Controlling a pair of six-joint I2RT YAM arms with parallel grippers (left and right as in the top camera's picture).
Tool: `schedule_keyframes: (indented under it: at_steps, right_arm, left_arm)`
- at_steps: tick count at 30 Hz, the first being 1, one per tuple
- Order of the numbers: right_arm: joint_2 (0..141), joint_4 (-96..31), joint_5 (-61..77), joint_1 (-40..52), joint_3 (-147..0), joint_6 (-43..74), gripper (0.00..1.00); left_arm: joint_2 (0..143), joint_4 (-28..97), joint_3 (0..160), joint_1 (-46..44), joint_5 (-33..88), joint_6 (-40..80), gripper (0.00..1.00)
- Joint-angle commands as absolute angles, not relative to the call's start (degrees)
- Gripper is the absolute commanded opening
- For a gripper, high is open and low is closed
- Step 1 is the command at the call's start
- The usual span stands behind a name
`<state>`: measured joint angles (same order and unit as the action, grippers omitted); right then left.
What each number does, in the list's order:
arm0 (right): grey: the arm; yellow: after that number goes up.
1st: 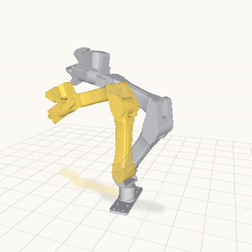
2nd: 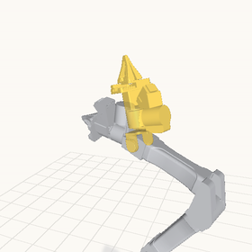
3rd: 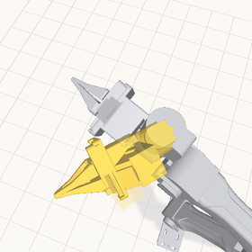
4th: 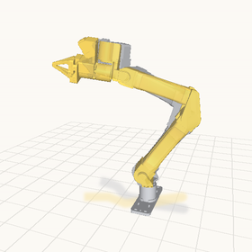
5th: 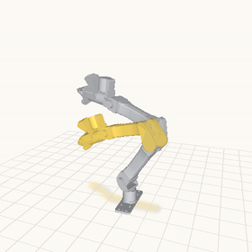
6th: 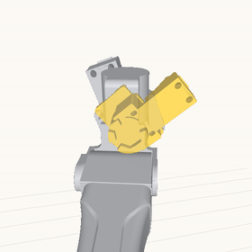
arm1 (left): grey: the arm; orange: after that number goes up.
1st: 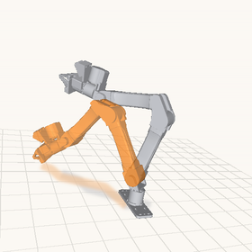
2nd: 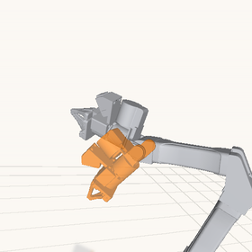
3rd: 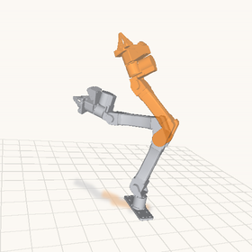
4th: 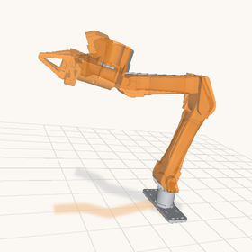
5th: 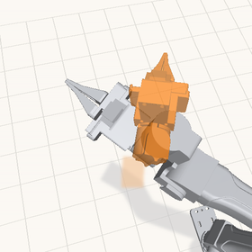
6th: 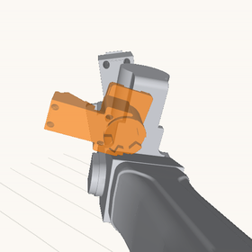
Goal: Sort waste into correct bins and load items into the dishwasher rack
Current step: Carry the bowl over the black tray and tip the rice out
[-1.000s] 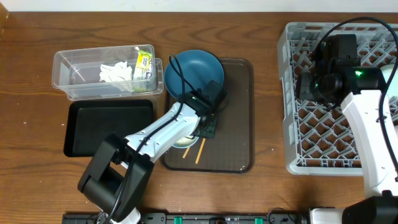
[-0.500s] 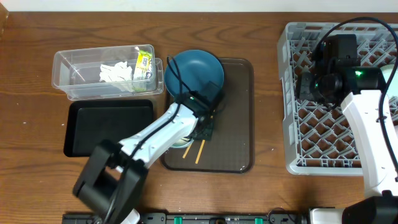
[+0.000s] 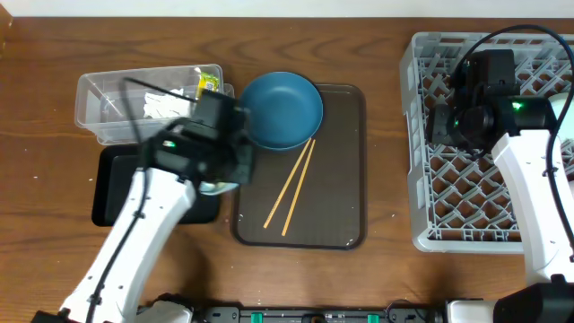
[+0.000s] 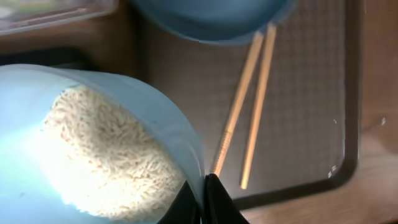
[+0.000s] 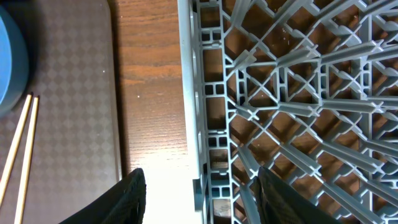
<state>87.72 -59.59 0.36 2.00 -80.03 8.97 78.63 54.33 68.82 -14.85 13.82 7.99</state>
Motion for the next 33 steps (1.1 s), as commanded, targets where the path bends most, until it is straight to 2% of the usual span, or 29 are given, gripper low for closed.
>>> schedule_keyframes:
  at_steps: [1,8,15,22,33]
  right_arm:
    - [87.8,-59.9,-0.2,2.7,-80.1,9.1,0.55]
    - [87.8,-60.1,-0.2,2.7,-80.1,9.1,0.53]
    - [87.8,-60.3,-0.2,2.7,-80.1,9.1,0.53]
    - [87.8,-60.3,-0.2,2.7,-80.1,9.0,0.53]
    - [87.8,-60.3,-0.2,2.7,-80.1,8.5,0.54]
  left_arm:
    - [79.1,54.6,68.6,-4.8,25.6,2.8,0.06]
    - [83.7,54.3,65.9,13.7,44.5,-3.2,0.06]
    - [93.6,53.8,63.7,25.1,65.7,-10.3,0.06]
    - [101.5,54.0,63.7,31.1,81.1,-13.7,0.06]
    - [102.5,55.4,63.7,34.6,87.6,-13.8,0.06]
